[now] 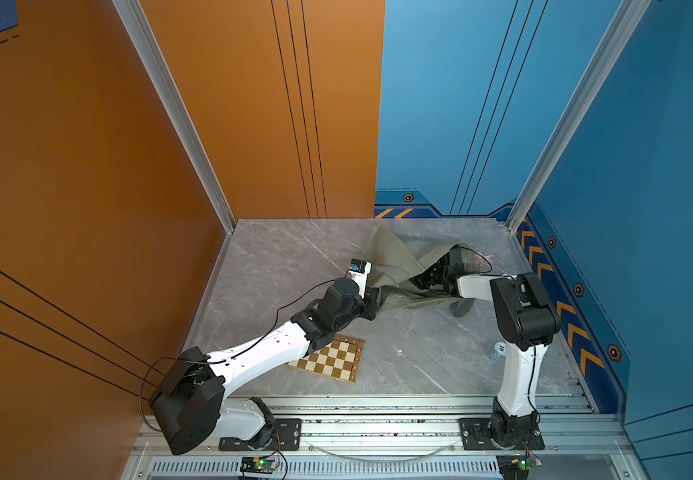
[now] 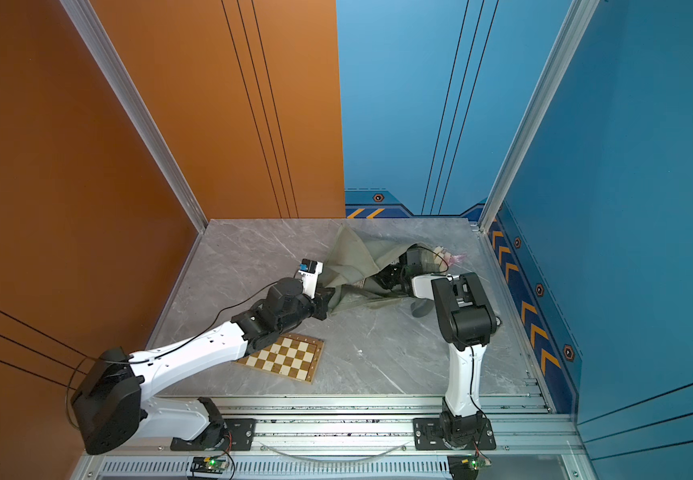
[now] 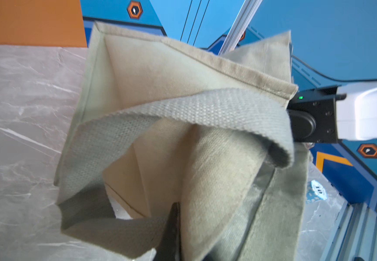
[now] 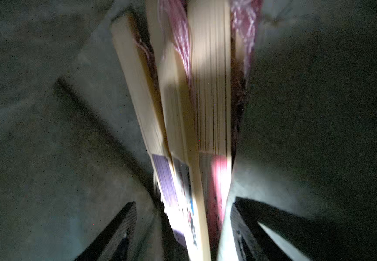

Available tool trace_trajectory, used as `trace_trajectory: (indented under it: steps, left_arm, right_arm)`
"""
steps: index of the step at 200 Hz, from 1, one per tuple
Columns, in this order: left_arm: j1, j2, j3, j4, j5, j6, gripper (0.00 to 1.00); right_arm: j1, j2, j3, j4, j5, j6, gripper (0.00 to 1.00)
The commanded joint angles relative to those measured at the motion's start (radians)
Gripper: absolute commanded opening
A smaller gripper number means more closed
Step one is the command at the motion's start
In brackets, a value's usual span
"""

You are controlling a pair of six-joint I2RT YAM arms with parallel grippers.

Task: Take out the folding fans from the tote bags
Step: Pick up the folding fan from the canvas bag.

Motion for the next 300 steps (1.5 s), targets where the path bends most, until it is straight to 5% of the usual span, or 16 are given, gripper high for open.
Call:
trace_trajectory:
  steps: [1, 53, 92, 147, 199, 300]
  left_arm:
    - [-0.016, 0.011, 0.010, -0.095, -0.042, -0.017, 0.00]
    - [-0.018, 0.020, 0.019, -0.082, -0.032, -0.014, 0.00]
    - [-0.009, 0.017, 0.061, -0.130, -0.020, 0.021, 0.00]
    - [-0.015, 0.034, 0.060, -0.138, -0.011, 0.025, 0.00]
    - [-0.021, 0.062, 0.077, -0.148, 0.011, 0.034, 0.00]
    - [-0.009, 0.102, 0.127, -0.141, 0.039, 0.057, 0.00]
  right_arm:
    - [-0.062, 0.024, 0.054, 0.104, 0.063, 0.098, 0.68]
    - [-0.038, 0.024, 0.100, -0.068, 0.128, -0.007, 0.68]
    - [-0.043, 0.004, 0.073, 0.022, 0.076, -0.021, 0.59]
    - [-0.052, -0.114, 0.018, -0.086, 0.010, -0.244, 0.61]
    - [-0.080, -0.077, -0.014, 0.199, -0.046, -0.060, 0.58]
    - [-0.063, 0.024, 0.105, -0.046, 0.086, -0.174, 0.58]
